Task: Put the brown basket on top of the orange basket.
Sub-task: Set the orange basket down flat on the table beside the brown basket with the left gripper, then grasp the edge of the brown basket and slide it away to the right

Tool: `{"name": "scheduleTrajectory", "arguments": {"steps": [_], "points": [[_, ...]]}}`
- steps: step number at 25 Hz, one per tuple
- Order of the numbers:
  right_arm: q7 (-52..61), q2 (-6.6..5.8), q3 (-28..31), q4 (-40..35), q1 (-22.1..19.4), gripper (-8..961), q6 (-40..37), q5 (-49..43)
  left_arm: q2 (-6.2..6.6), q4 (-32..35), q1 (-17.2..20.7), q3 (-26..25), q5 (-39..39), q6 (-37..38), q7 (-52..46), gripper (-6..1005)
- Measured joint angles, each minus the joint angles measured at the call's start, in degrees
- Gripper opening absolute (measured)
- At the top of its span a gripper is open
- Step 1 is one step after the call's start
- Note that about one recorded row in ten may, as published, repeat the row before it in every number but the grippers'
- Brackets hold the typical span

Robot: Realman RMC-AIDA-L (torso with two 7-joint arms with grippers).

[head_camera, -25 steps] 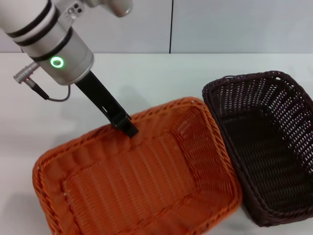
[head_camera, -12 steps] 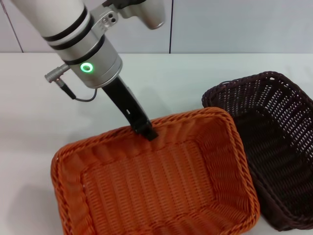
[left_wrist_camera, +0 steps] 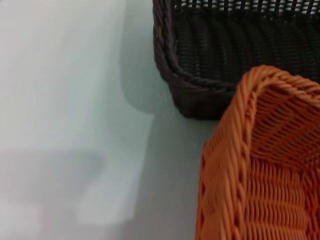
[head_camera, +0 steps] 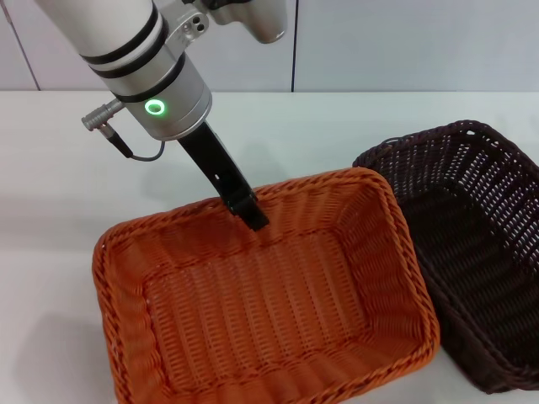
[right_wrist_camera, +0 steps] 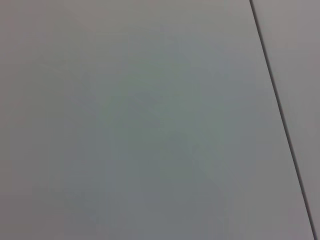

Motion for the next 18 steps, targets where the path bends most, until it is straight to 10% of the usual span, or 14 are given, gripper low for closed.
{"name": "scheduleTrajectory", "arguments": {"steps": [18], "points": [[0.7, -0.29, 1.0, -0.8, 0.3, 541, 0.4, 0.1, 0.18, 10.1, 3.8, -1.4, 0.8, -4.8, -0.1, 812]]}}
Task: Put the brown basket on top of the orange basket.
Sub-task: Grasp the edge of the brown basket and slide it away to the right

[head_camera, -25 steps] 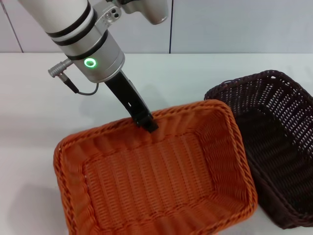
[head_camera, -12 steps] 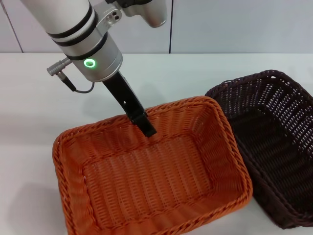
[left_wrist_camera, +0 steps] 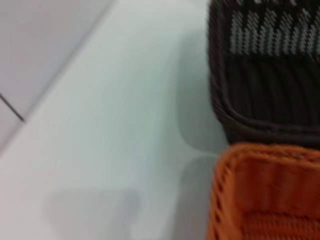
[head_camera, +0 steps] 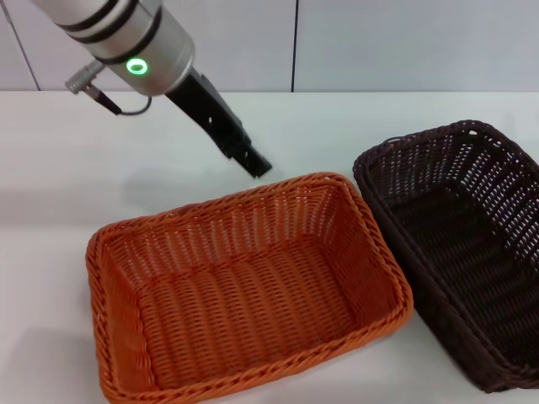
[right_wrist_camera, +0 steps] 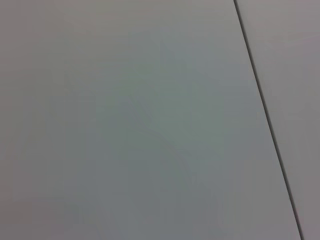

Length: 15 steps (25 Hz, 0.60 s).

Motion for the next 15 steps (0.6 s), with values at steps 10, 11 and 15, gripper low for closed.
{"name": "scheduleTrajectory", "arguments": {"steps": [10, 11, 15], "points": [[27.1, -2.78, -17.2, -14.0, 0.3, 541, 3.5, -6.2, -0.15, 9.7, 12.0, 0.7, -12.7, -17.0, 1.5, 833], [32.0, -3.67, -21.0, -16.5, 0.1, 541, 4.2, -8.0, -0.15, 10.0, 13.5, 1.1, -14.7, -19.4, 2.7, 834], [52.4, -8.82, -35.3, -26.9, -0.1, 541, 5.1, -21.0, -0.2, 10.3, 20.2, 4.8, -24.0, -30.0, 9.3, 833]]}}
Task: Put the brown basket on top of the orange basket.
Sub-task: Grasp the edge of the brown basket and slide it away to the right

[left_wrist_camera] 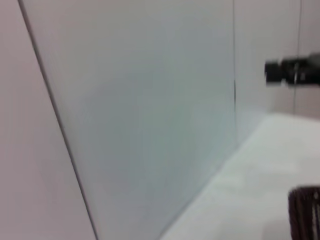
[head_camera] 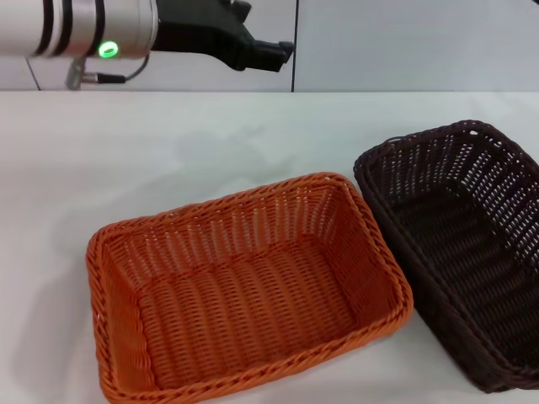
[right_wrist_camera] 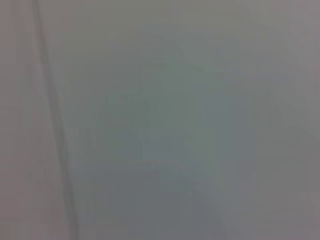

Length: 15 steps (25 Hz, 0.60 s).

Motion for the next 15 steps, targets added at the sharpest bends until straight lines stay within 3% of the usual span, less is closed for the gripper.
{"name": "scheduleTrajectory", "arguments": {"steps": [1, 2, 4, 6, 9, 10, 13, 14, 15], "points": [[2.5, -0.95, -1.9, -1.9, 0.1, 541, -0.2, -3.0, 0.0, 0.0, 0.0, 0.0, 0.0, 0.0, 0.0, 833], [2.5, -0.95, -1.9, -1.9, 0.1, 541, -0.2, -3.0, 0.01, -0.1, 4.0, 3.4, -6.8, -7.6, 5.4, 832], [7.6, -2.55, -5.6, -9.2, 1.0, 541, -0.5, -14.3, 0.02, -0.1, 7.2, 6.7, -12.0, -13.5, 9.7, 831], [8.1, -2.65, -5.9, -11.6, 1.5, 541, -0.5, -18.3, 0.02, -0.1, 7.2, 6.7, -12.0, -13.5, 9.7, 830], [8.2, -2.92, -7.8, -17.9, 3.5, 541, -5.1, -30.7, 0.02, -1.4, 9.0, 10.3, -14.5, -19.7, 11.3, 829], [8.2, -2.92, -7.8, -17.9, 3.5, 541, -5.1, -30.7, 0.03, -1.8, 9.1, 10.8, -14.6, -20.8, 11.3, 829], [8.7, -3.22, -7.9, -21.4, 5.3, 541, -14.8, -40.5, -0.03, -3.3, 8.9, 11.2, -15.1, -22.5, 11.4, 829], [10.5, -3.21, -7.8, -23.7, 6.2, 541, -21.5, -46.7, -0.06, -3.8, 8.8, 11.2, -15.3, -22.7, 11.4, 829], [10.5, -3.21, -7.8, -23.7, 6.2, 542, -21.5, -46.7, -0.06, -3.8, 8.8, 11.2, -15.3, -22.7, 11.4, 829]]}}
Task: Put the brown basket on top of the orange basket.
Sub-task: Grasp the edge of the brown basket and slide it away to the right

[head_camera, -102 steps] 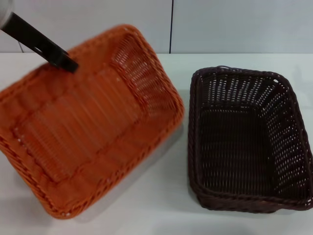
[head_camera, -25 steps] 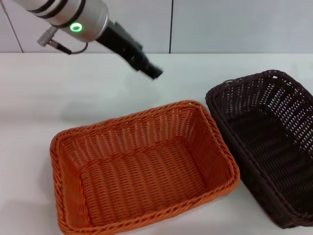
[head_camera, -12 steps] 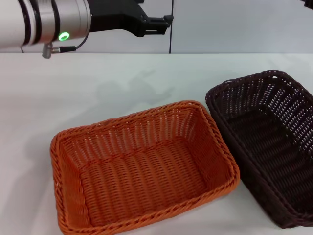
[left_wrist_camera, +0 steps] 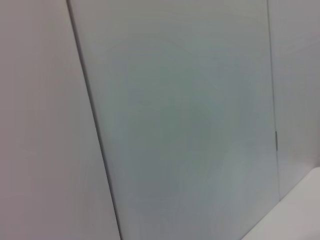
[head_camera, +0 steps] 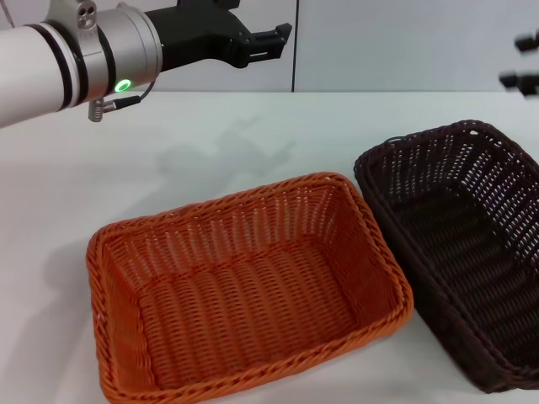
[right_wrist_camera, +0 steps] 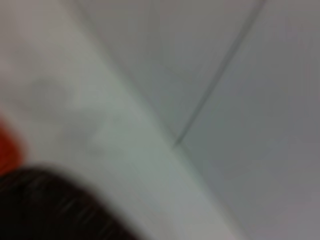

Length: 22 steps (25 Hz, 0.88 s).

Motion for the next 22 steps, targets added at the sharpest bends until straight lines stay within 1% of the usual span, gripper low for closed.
{"name": "scheduleTrajectory", "arguments": {"steps": [3, 4, 5, 8, 9, 10, 11, 12, 14, 16, 18, 19, 20, 22], "points": [[2.3, 0.45, -0.2, -2.6, 0.4, 542, -6.9, -6.6, 0.0, -0.9, -0.2, 0.1, -0.8, -0.7, 0.0, 829], [2.3, 0.7, -0.5, -3.7, 0.0, 542, -11.4, -8.0, 0.0, -1.2, -0.3, 0.1, -1.1, -1.1, 0.0, 829], [2.3, 0.7, -0.5, -3.7, 0.0, 542, -11.4, -8.0, 0.0, -1.2, -0.3, 0.1, -1.1, -1.1, 0.0, 829], [1.8, 0.73, -0.8, -4.5, -0.8, 543, -18.1, -8.6, 0.0, -1.2, -0.3, 0.1, -1.1, -1.1, 0.0, 829], [0.9, 0.92, -0.9, -4.9, -1.7, 543, -22.2, -8.6, 0.05, -1.9, -0.3, 0.2, -2.0, -1.7, 0.5, 829], [0.9, 0.92, -0.9, -4.9, -1.7, 543, -22.2, -8.6, 0.05, -1.9, -0.3, 0.2, -2.0, -1.7, 0.5, 829], [0.4, 1.04, -1.0, -5.1, -2.0, 543, -23.8, -8.6, -0.05, -3.4, -0.3, 0.5, -6.6, -2.8, 4.7, 829], [-0.1, 1.22, -1.1, -5.3, -2.6, 543, -25.2, -8.5, 0.02, -4.7, -0.7, 0.8, -8.4, -3.7, 5.3, 829], [-1.3, 1.55, -1.5, -5.4, -3.5, 543, -27.7, -8.5, 0.02, -4.7, -0.7, 0.8, -8.4, -3.7, 5.3, 829], [-1.9, 1.93, -2.7, -5.0, -4.4, 544, -29.3, -8.6, 0.06, -6.5, -1.6, 0.9, -9.7, -4.2, 5.6, 829], [-2.1, 2.59, -4.6, -5.1, -5.5, 544, -29.9, -9.1, 0.0, -6.7, -1.8, 1.1, -9.9, -4.4, 5.8, 829], [-2.1, 3.5, -6.4, -5.8, -6.6, 544, -29.9, -9.8, -0.05, -6.7, -1.9, 1.9, -10.5, -5.4, 6.0, 829], [-2.1, 3.5, -6.4, -5.8, -6.6, 544, -29.9, -9.8, -0.05, -6.8, -1.9, 2.3, -10.8, -5.9, 6.0, 829], [-2.1, 4.42, -8.0, -6.7, -7.5, 544, -29.9, -10.4, -0.06, -6.8, -1.9, 2.9, -11.2, -6.7, 6.0, 829]]}}
